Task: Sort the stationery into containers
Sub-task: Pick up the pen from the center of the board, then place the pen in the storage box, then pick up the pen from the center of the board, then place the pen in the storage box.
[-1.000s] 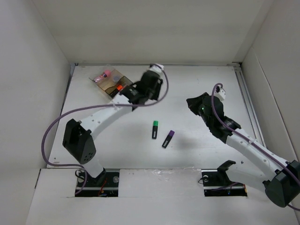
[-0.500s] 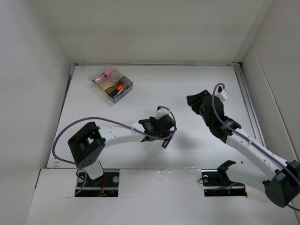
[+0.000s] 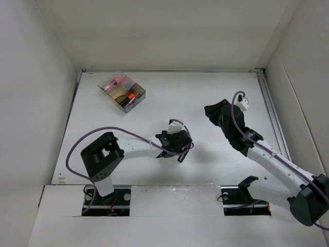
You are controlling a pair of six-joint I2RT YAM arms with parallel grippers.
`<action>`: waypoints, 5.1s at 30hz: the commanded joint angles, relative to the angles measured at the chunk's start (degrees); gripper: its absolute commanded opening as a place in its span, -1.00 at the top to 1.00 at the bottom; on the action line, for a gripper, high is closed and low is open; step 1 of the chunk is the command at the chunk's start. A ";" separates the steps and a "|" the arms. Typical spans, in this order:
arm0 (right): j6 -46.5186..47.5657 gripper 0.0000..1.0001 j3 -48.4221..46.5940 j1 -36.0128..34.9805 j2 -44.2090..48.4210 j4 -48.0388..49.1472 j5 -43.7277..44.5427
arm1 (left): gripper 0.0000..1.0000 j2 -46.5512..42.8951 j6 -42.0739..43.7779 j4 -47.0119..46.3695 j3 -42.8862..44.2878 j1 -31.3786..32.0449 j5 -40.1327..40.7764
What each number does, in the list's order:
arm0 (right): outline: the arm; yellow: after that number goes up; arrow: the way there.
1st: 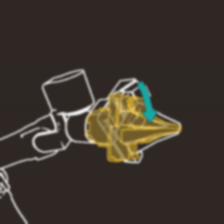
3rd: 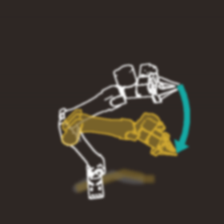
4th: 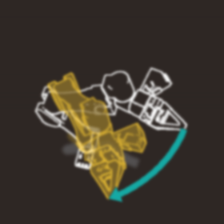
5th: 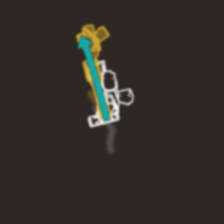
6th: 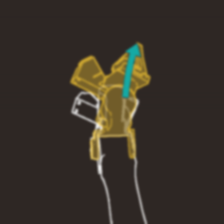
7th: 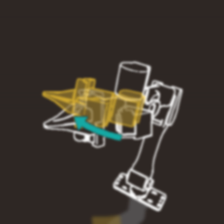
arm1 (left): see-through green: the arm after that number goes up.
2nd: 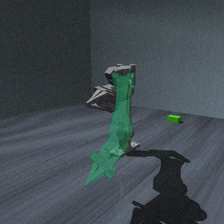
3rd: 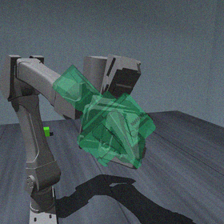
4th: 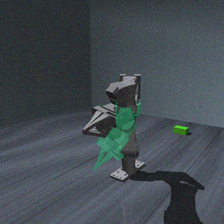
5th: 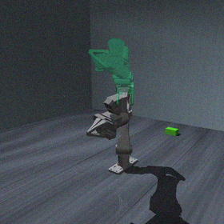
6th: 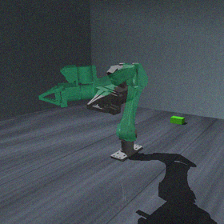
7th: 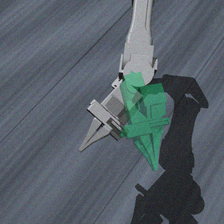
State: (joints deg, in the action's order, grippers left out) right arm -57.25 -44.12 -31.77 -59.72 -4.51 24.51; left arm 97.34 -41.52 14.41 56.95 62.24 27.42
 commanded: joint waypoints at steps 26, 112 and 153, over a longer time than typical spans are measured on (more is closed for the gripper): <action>0.30 0.23 -0.79 0.92 1.54 2.14 -1.92 | 0.95 -4.98 20.94 -1.25 15.44 -33.83 -15.01; -1.37 0.25 0.53 1.45 3.74 2.14 2.74 | -0.08 5.92 9.35 -2.46 9.05 7.11 -4.04; -0.84 0.32 1.14 1.97 3.83 2.14 0.62 | 0.70 7.87 37.28 7.75 36.04 -40.70 -9.31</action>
State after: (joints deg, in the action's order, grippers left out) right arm -58.48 -42.26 -30.06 -56.10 -4.32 25.65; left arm 104.95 -10.87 18.98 90.94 21.65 16.93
